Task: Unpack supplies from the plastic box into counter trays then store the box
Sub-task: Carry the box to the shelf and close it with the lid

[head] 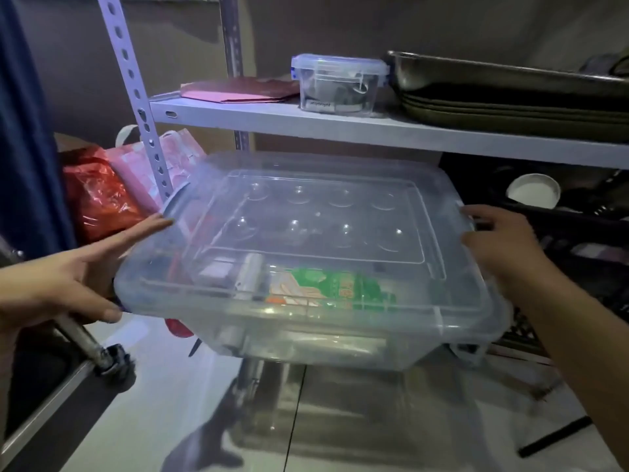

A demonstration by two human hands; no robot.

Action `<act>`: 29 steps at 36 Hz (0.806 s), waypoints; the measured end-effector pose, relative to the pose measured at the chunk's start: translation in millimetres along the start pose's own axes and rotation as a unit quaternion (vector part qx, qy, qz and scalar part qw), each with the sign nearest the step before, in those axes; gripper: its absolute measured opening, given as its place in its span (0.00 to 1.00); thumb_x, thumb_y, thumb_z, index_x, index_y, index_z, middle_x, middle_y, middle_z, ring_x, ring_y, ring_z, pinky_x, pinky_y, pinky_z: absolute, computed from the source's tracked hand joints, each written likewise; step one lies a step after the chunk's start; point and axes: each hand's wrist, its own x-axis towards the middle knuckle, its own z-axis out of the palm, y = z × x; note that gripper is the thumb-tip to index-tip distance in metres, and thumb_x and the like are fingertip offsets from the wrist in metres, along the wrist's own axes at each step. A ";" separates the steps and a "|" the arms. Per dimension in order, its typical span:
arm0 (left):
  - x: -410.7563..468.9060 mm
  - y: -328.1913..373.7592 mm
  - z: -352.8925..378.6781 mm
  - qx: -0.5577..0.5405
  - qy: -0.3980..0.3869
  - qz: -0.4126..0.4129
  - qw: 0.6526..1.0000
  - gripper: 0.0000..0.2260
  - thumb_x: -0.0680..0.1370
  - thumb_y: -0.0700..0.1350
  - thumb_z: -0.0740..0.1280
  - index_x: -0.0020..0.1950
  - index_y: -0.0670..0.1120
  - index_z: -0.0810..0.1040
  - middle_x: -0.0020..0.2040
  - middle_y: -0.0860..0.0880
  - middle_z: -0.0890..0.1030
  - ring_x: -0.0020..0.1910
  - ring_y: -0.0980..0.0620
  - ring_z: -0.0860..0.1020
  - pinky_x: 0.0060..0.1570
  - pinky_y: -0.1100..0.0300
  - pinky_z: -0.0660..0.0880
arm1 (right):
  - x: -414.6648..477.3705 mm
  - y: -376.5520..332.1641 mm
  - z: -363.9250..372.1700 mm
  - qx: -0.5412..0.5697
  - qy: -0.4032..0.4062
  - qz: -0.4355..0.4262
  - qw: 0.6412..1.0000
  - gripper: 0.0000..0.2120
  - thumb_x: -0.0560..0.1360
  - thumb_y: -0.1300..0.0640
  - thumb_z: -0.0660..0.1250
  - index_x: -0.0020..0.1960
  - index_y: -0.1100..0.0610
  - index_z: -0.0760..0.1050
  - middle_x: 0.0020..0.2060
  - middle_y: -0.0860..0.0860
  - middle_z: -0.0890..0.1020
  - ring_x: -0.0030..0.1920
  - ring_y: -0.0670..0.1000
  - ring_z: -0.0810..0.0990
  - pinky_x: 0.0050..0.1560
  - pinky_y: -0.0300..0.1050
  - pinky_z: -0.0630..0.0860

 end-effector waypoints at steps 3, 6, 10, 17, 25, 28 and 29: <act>7.2 11.3 6.8 -0.059 -0.042 0.034 0.997 0.54 0.57 0.41 0.86 0.76 0.64 0.62 0.77 0.65 0.60 0.64 0.44 0.50 0.37 0.55 0.82 | 16.7 -2.0 4.8 -0.060 -0.005 -0.010 0.998 0.21 0.75 0.68 0.63 0.64 0.53 0.77 0.58 0.54 0.79 0.39 0.49 0.77 0.32 0.31 0.73; 20.6 14.7 6.4 0.037 0.054 0.139 0.988 0.47 0.56 0.52 0.85 0.73 0.58 0.71 0.79 0.63 0.59 0.77 0.60 0.56 0.61 0.54 0.74 | 26.8 -9.8 8.9 -0.111 -0.036 -0.025 0.993 0.16 0.78 0.65 0.62 0.63 0.55 0.79 0.67 0.56 0.76 0.57 0.57 0.79 0.51 0.43 0.75; 30.6 -4.0 6.0 0.015 0.126 0.175 0.976 0.30 0.62 0.54 0.82 0.63 0.50 0.82 0.75 0.56 0.70 0.74 0.54 0.69 0.62 0.48 0.76 | 4.0 -33.8 8.6 -0.146 -0.117 -0.064 0.980 0.17 0.76 0.47 0.68 0.63 0.50 0.79 0.66 0.52 0.77 0.61 0.53 0.78 0.53 0.43 0.74; 42.3 -2.7 18.2 -0.049 0.205 0.165 0.963 0.27 0.64 0.54 0.81 0.61 0.50 0.83 0.70 0.56 0.76 0.68 0.52 0.75 0.64 0.43 0.70 | -97.7 0.6 33.2 -0.398 -0.041 -0.342 0.850 0.29 0.72 0.34 0.58 0.69 0.46 0.73 0.68 0.50 0.75 0.71 0.56 0.69 0.65 0.66 0.63; 67.8 36.6 64.3 -0.033 0.342 0.172 0.923 0.19 0.71 0.46 0.75 0.62 0.55 0.81 0.69 0.56 0.76 0.65 0.65 0.74 0.65 0.61 0.71 | -51.8 7.7 65.4 -0.344 0.034 -0.383 0.857 0.20 0.76 0.50 0.65 0.66 0.52 0.77 0.62 0.51 0.81 0.62 0.59 0.78 0.59 0.62 0.63; 84.2 49.2 88.2 -0.021 0.410 0.179 0.894 0.17 0.75 0.42 0.73 0.63 0.53 0.78 0.70 0.52 0.74 0.63 0.66 0.74 0.65 0.65 0.72 | -30.1 0.7 71.8 -0.331 0.024 -0.366 0.869 0.20 0.76 0.52 0.66 0.67 0.53 0.76 0.62 0.52 0.81 0.62 0.59 0.77 0.62 0.65 0.62; 89.9 52.5 94.3 -0.012 0.429 0.181 0.885 0.16 0.77 0.42 0.72 0.64 0.52 0.78 0.71 0.51 0.74 0.66 0.60 0.74 0.67 0.58 0.72 | -23.3 -1.7 73.1 -0.329 0.024 -0.363 0.871 0.20 0.77 0.52 0.67 0.67 0.53 0.75 0.62 0.52 0.80 0.63 0.59 0.76 0.64 0.66 0.61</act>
